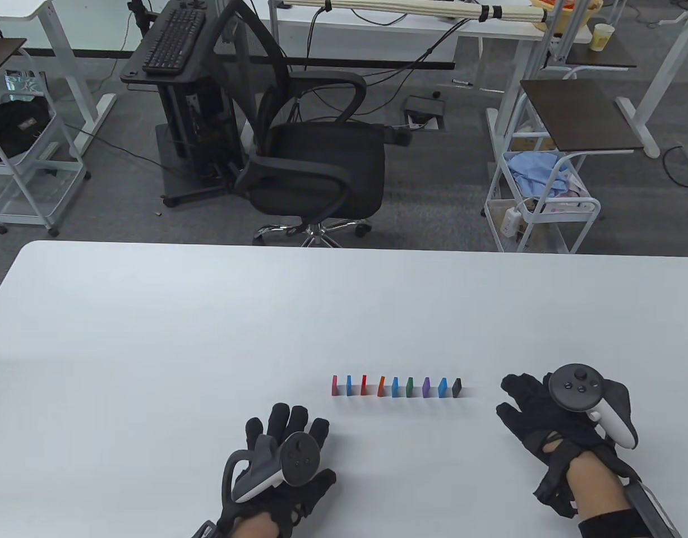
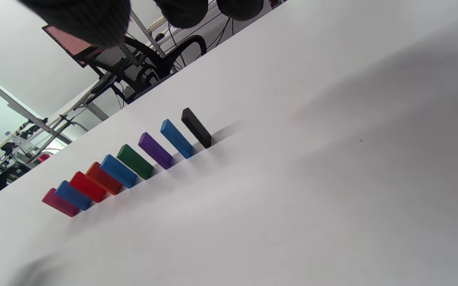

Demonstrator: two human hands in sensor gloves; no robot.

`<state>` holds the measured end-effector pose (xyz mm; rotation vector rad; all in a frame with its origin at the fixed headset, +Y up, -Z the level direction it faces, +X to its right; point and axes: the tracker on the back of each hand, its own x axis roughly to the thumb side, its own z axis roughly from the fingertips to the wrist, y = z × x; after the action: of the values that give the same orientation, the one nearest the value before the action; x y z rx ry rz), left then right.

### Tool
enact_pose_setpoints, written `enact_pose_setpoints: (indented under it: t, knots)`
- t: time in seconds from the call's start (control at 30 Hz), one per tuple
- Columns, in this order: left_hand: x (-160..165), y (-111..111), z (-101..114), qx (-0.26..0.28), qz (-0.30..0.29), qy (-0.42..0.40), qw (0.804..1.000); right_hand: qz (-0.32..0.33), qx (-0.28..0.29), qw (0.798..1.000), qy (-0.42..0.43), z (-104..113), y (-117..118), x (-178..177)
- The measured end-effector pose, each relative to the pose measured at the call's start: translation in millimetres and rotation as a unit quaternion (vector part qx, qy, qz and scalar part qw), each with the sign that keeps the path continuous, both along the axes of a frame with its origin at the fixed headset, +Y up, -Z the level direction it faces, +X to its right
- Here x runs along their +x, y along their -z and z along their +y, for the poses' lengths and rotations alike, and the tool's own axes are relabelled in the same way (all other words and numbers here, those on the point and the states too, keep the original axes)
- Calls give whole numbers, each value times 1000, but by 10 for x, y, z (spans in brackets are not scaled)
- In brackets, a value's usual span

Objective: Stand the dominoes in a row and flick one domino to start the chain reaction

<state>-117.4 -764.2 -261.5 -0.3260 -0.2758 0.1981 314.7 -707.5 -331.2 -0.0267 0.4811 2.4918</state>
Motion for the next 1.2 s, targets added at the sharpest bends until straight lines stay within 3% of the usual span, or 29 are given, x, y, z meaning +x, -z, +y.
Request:
enact_pose_setpoints:
  t: [0.8,1.2]
  knots:
    - [-22,38,-33,-22,-1,-12,1000,-75,-23,997,7,-497,574,-225]
    - [5,41,-29,-28,-11,-11,999,-89,15,995,-42,-661,694,-371]
